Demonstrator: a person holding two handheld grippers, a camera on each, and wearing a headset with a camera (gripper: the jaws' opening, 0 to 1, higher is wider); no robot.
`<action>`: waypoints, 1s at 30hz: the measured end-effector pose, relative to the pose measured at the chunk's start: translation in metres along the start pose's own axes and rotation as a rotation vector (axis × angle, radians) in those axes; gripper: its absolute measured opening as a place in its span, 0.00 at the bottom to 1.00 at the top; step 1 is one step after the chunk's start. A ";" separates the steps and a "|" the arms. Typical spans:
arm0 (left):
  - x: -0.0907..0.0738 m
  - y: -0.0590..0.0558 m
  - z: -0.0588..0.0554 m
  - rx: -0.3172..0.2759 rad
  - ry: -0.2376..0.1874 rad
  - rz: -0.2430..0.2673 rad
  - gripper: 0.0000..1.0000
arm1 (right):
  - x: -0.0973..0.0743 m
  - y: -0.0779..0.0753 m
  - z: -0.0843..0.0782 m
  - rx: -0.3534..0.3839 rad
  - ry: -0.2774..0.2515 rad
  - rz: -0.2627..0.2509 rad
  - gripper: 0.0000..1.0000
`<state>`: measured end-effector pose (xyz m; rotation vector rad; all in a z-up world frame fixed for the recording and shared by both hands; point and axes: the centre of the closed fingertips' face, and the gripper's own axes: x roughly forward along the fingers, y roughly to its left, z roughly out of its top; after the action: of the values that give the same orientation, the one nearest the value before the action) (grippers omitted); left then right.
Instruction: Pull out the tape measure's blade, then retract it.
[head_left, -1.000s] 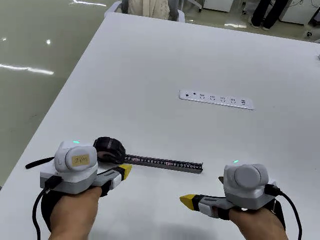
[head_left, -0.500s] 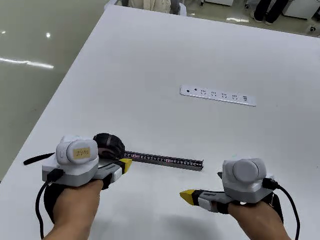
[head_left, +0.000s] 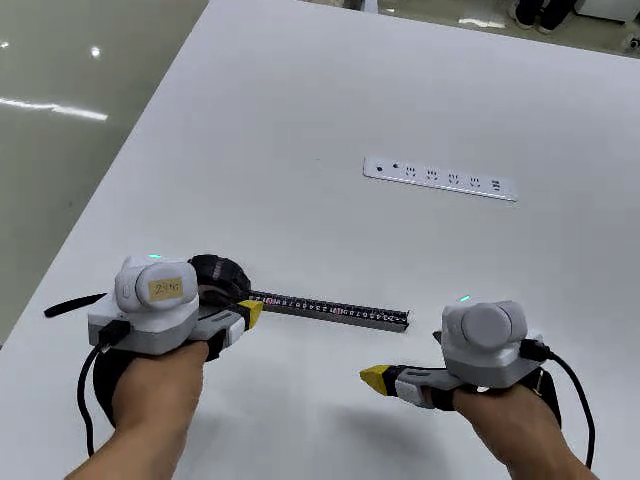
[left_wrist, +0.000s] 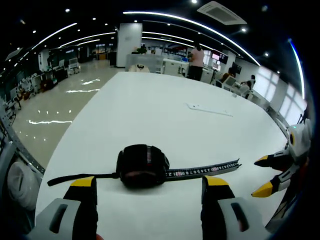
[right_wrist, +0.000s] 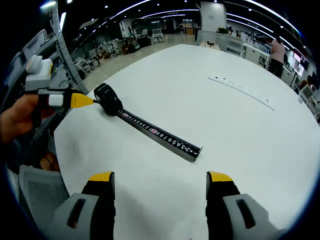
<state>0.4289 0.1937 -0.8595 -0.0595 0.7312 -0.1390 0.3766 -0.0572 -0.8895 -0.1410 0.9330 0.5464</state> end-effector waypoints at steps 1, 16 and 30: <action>0.001 0.000 0.000 0.001 0.000 0.002 0.83 | 0.001 0.000 0.000 -0.003 0.003 0.001 0.76; 0.015 -0.001 0.005 -0.009 -0.009 0.013 0.80 | 0.011 -0.010 0.000 -0.013 0.024 0.010 0.75; 0.029 -0.002 0.007 -0.005 0.005 0.015 0.79 | 0.019 -0.018 0.000 -0.032 0.043 0.018 0.75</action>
<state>0.4548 0.1881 -0.8728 -0.0585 0.7369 -0.1232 0.3949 -0.0656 -0.9070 -0.1738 0.9684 0.5770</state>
